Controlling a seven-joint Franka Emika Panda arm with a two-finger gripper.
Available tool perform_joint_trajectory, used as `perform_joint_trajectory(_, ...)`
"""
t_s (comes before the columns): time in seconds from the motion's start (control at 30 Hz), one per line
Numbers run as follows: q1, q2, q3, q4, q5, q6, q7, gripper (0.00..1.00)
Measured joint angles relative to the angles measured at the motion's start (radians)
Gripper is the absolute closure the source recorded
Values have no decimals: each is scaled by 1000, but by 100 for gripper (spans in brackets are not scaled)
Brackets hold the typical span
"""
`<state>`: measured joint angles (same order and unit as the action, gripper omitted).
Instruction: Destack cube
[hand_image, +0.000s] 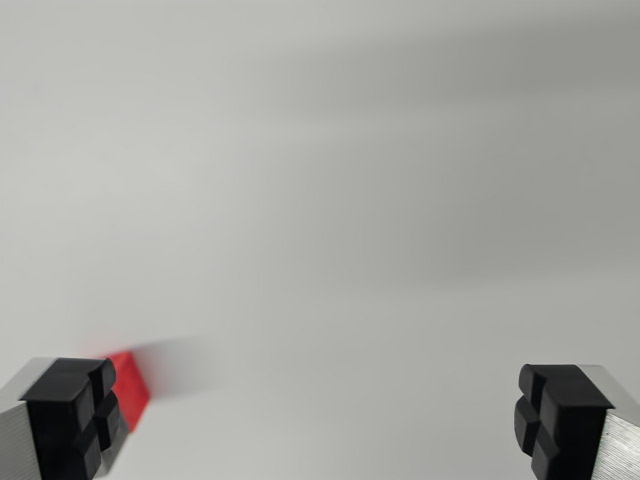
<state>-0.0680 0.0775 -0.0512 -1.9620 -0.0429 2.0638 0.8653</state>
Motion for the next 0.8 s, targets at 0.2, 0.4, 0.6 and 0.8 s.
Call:
perform_joint_trajectory(0.2,0,0,0,0,0,0,0,0)
perform_joint_trajectory(0.4,0,0,0,0,0,0,0,0)
perform_joint_trajectory(0.6,1,-1,0,-4,0,0,0,0)
perform_joint_trajectory(0.8,4,-8,3,-21,0,8,0,0)
